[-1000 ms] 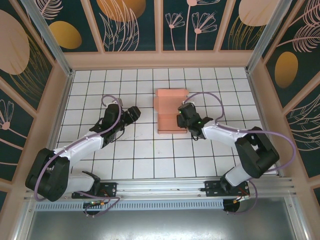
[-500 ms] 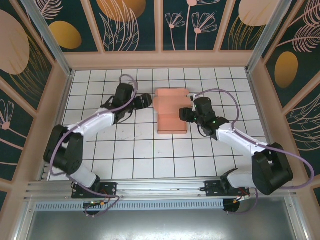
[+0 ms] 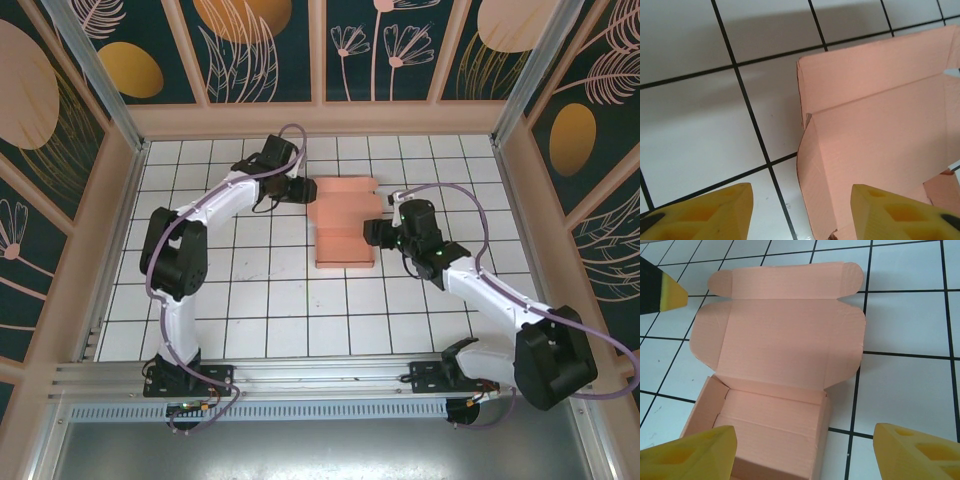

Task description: Fold the paper box

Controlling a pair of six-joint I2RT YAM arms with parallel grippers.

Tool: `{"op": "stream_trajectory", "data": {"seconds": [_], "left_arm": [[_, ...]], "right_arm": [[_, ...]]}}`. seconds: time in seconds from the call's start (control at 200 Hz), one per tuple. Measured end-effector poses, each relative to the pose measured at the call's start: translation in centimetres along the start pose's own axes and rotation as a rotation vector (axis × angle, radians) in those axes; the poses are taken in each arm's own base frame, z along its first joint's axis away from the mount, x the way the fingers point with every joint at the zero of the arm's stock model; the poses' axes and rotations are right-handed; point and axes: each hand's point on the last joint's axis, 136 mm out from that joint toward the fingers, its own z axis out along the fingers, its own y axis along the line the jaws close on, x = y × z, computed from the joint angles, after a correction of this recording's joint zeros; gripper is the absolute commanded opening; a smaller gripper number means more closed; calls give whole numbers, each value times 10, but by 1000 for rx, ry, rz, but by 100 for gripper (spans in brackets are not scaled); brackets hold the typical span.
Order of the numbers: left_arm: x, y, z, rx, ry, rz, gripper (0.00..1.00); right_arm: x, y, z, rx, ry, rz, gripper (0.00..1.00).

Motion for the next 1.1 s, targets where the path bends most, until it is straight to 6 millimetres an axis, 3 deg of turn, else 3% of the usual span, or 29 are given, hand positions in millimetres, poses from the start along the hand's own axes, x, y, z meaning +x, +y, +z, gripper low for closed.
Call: {"op": "stream_trajectory", "data": {"seconds": [0.34,0.556,0.706,0.846,1.101], "left_arm": [[9,1,18,14,70,-12,42],[11,-1,21,30,81,-17,26],[9,-4,21,45,74,-12,27],[9,-4,22,47,72,-13,40],[13,-5,31,71,89,-22,35]], "right_arm": [[-9,-4,-8,5,-33,6,72],[-12,-7,-10,11,-45,8,72],[-13,-8,-10,14,-46,0,72],[-13,-10,-10,18,-45,-4,72],[-13,-10,-10,20,-43,-5,72]]}}
